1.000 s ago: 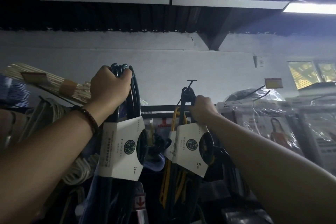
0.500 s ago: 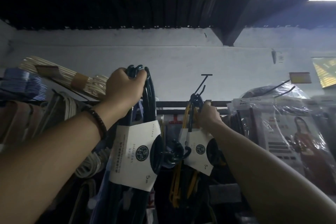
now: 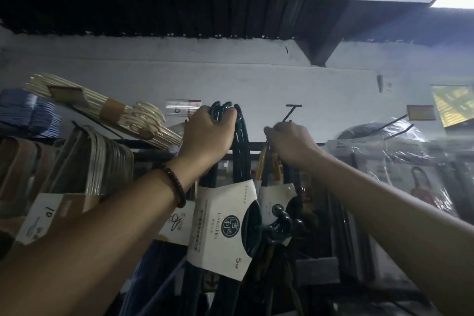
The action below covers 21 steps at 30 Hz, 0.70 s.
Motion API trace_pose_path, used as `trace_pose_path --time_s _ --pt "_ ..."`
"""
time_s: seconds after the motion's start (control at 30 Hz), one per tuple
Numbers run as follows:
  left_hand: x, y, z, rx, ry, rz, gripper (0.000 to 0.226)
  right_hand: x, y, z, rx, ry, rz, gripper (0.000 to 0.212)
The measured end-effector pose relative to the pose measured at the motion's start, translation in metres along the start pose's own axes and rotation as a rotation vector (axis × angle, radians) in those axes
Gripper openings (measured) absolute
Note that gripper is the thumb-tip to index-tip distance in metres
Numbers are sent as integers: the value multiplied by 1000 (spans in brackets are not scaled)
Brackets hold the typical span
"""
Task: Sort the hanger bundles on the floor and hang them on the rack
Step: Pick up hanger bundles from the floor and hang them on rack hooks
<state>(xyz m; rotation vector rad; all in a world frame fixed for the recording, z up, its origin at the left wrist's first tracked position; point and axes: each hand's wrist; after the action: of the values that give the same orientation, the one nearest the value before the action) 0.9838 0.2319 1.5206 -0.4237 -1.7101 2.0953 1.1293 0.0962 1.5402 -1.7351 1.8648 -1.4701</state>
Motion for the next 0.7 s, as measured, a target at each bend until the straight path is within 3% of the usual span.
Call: trace_pose_path --time_s 0.07,0.17,0.27,0.33,0.53,0.7 --pt "0 -2 2 -3 20 -10 38 15 26 -19 94 -250 -100 52" --pt "5 -6 9 -5 16 -44 42 27 59 -41 238 -262 -151 53" --pt "7 -7 16 -7 88 -81 46 30 78 -57 334 -110 -129 22" --pt "3 -7 21 16 131 -99 42 29 81 -61 323 -64 -116 11" --pt "-19 -2 28 167 374 -286 49 25 66 -39 214 20 99 17" --pt "-40 -4 28 83 298 -470 65 29 69 -13 154 46 169 19"
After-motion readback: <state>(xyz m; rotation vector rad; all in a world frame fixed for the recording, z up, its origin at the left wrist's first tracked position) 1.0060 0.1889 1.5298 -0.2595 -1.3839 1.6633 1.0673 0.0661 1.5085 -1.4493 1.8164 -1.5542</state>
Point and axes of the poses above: each hand's wrist, its own y-axis away from the middle knuckle, its own x-axis out of the back of the hand, z = x × y, and after that the axes turned 11 degrees about -x, right-handed
